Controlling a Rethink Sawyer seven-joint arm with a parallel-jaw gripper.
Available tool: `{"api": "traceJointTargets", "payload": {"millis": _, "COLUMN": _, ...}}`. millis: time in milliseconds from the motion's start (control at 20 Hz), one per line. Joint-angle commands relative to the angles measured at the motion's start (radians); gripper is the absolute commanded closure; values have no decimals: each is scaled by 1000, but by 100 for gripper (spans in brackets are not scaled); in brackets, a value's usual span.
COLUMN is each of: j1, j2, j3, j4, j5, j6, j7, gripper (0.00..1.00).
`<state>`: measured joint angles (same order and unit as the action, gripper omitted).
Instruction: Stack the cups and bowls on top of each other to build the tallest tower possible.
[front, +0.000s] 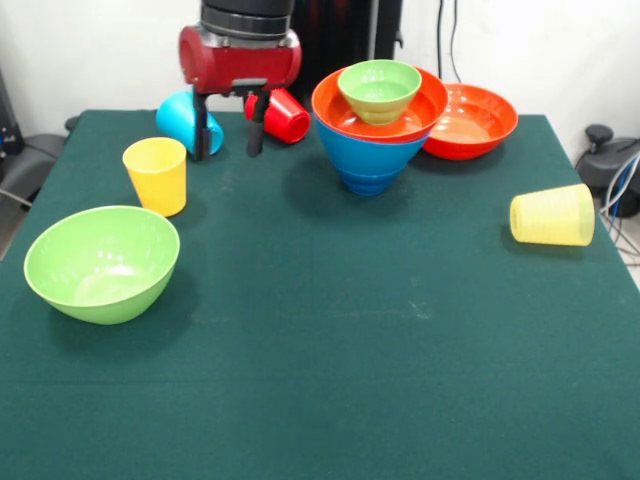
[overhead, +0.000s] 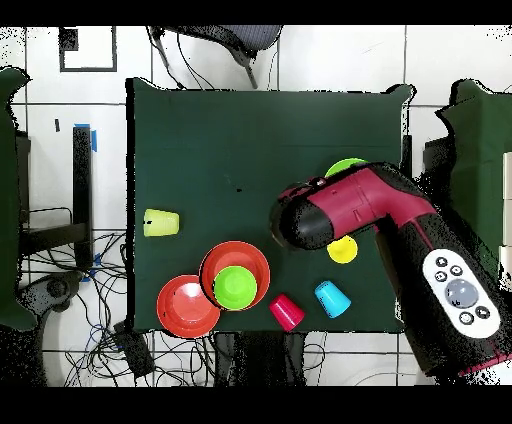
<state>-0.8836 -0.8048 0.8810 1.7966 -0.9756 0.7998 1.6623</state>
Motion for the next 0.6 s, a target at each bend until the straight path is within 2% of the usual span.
{"api": "traceJointTargets", "payload": {"millis": 50, "j1": -1, "j2": 112, "j3": -73, "j4": -159, "j5": 6, "j6": 107, "j7": -234, "gripper": 0}}
{"api": "traceJointTargets", "payload": {"millis": 300, "j1": -24, "j2": 172, "j3": -57, "j4": -235, "j5": 20, "j6": 121, "j7": -314, "gripper": 0}}
{"api": "traceJointTargets", "payload": {"millis": 600, "j1": -41, "j2": 284, "j3": -26, "j4": -362, "j5": 44, "j6": 137, "j7": -420, "gripper": 0}}
